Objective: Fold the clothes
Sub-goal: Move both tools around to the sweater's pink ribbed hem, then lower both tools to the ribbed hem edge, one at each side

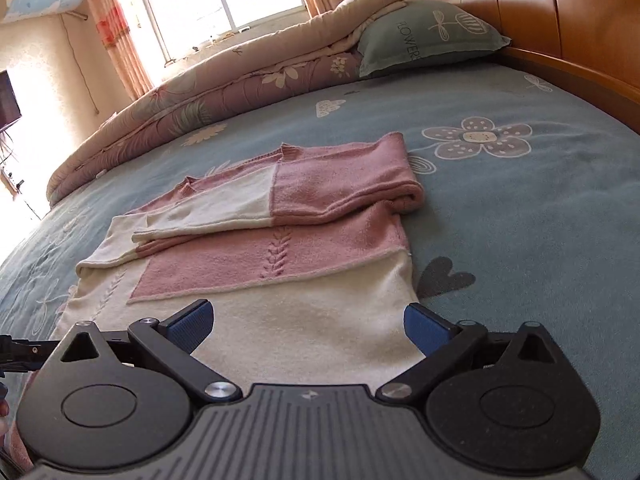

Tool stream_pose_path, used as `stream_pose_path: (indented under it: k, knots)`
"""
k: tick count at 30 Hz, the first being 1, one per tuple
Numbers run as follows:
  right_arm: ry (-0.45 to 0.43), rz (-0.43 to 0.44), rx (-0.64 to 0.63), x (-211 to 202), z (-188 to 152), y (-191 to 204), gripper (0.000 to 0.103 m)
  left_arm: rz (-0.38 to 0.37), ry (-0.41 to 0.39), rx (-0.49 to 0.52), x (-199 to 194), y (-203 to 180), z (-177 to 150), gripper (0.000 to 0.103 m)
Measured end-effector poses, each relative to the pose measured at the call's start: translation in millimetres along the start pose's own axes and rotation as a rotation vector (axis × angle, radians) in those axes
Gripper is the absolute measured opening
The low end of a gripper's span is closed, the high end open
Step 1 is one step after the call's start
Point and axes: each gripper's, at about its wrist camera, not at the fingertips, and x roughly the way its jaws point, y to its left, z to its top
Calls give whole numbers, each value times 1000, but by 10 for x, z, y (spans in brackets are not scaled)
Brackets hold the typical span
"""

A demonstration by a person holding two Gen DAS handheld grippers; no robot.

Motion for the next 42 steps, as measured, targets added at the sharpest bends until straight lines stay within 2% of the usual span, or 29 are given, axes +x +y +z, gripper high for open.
stream_pose_path:
  k: [5,8,10,12,16,19,22,23,25,29,33,35,37,42]
  knots:
    - [15,25,-41,491,256,126,103,-26,-2,-11,-12,56,8,102]
    - [41,-41,-28,736,242,-27,103,-41,-4,-21,-20,84,13,102]
    - [33,-83,-51,760,215,-124,103,-47,-2,-26,-23,93,20,102]
    - [41,-80,-33,708,250,-154,103,-47,1,-20,-18,92,29,102]
    - [-7,-81,-68,719,399,14,103,-38,6,3,7,68,49,102]
    - [22,-32,-82,949,508,113,103,-53,4,4,3,98,47,102]
    - [89,-103,-99,1197,503,44,103,-76,0,-21,-8,152,52,102]
    - [80,-108,-100,1200,488,-39,103,-80,-1,-26,-9,162,54,102]
    - [87,-89,-83,1103,510,-129,103,-79,-1,-19,-5,157,52,102]
    - [91,-109,-50,644,508,-89,103,-45,9,30,12,72,49,102]
    - [112,37,-88,58,306,99,103,-12,29,97,-41,-78,23,102]
    - [131,79,-115,-115,144,184,103,-17,24,154,-117,-180,-32,102]
    - [169,84,-150,-194,-63,269,103,-2,28,215,-175,-275,-105,102]
    - [241,16,-193,-109,-534,304,103,58,66,326,-207,-373,-348,102]
